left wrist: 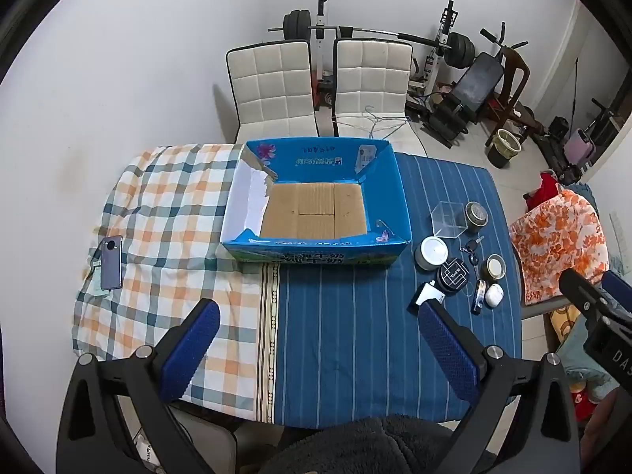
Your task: Organize rigid objects
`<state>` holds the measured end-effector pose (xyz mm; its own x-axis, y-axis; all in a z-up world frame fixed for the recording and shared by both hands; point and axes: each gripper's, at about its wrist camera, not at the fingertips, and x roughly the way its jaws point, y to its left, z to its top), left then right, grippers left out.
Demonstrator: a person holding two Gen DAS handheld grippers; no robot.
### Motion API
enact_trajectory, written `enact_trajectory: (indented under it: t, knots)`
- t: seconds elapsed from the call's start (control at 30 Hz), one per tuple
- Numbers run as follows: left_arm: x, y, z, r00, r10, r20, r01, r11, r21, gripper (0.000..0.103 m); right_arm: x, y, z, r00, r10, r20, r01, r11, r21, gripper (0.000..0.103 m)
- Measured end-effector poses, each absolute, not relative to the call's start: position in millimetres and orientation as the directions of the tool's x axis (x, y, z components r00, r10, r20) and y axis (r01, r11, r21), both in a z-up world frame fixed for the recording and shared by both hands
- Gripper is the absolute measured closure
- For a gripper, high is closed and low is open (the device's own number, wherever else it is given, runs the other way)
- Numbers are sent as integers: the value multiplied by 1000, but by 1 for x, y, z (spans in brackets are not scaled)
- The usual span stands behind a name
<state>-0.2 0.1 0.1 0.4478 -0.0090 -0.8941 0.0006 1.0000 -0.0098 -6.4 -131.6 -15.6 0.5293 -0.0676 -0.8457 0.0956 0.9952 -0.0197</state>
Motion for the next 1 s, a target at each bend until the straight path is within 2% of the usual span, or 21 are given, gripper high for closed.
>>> enact_trajectory:
  t: [1.0]
  knots:
    - [4,-4,10,468,0,-884,0,1000,0,0,-13,-122,1,561,-58,-826,67,997,-24,9]
